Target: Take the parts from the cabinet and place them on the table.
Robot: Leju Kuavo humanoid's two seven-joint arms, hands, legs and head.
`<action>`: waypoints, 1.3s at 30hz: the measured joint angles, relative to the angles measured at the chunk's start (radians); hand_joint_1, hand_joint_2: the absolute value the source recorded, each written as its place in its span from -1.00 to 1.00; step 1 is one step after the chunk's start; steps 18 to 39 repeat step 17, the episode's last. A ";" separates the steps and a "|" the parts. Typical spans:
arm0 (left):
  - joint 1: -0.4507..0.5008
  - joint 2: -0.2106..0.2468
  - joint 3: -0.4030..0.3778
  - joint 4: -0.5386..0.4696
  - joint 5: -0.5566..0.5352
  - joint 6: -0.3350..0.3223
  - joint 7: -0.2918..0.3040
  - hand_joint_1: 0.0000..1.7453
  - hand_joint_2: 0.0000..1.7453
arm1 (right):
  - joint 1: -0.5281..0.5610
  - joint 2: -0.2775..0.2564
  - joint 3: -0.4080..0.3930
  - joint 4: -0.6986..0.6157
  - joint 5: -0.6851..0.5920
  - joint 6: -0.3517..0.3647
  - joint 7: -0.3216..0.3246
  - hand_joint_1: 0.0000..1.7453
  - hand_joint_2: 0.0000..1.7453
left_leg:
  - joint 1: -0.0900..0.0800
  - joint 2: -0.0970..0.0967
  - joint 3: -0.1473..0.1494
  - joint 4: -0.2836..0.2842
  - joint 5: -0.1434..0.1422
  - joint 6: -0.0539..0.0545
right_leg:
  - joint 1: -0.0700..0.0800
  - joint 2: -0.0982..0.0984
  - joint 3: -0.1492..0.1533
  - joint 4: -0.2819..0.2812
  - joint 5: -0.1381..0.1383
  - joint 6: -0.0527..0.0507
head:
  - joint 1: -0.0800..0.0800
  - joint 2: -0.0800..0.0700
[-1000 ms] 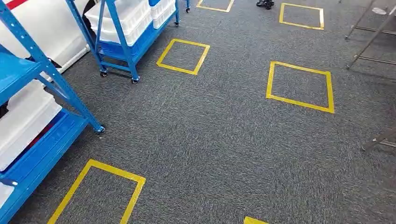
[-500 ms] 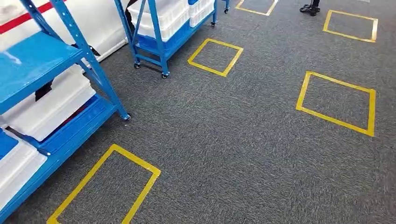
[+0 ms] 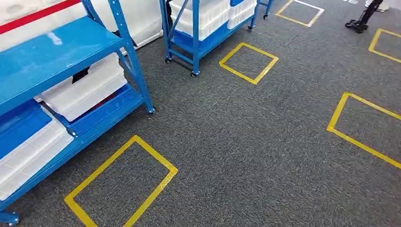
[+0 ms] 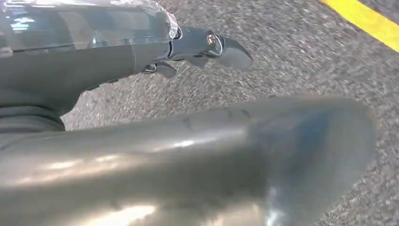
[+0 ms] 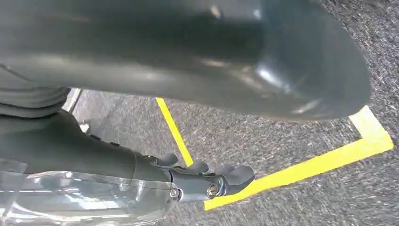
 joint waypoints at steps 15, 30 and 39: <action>-0.005 0.002 -0.003 0.000 0.000 0.002 0.013 -1.00 -1.00 | 0.012 0.008 -0.012 0.002 -0.015 -0.009 0.011 -1.00 -1.00 | 0.005 0.052 -0.131 0.273 -0.108 -0.050 | 0.008 -0.060 0.101 -0.235 0.089 -0.051 | 0.000 0.000; -0.005 0.002 -0.003 0.000 0.000 -0.003 0.011 -1.00 -1.00 | 0.011 0.011 -0.011 0.002 -0.010 -0.008 0.008 -1.00 -1.00 | 0.004 0.086 -0.036 0.094 -0.024 -0.042 | 0.009 -0.082 0.110 -0.235 0.083 -0.047 | 0.000 0.000; -0.005 0.002 -0.003 0.000 0.000 -0.003 0.011 -1.00 -1.00 | 0.011 0.011 -0.011 0.002 -0.010 -0.008 0.008 -1.00 -1.00 | 0.004 0.086 -0.036 0.094 -0.024 -0.042 | 0.009 -0.082 0.110 -0.235 0.083 -0.047 | 0.000 0.000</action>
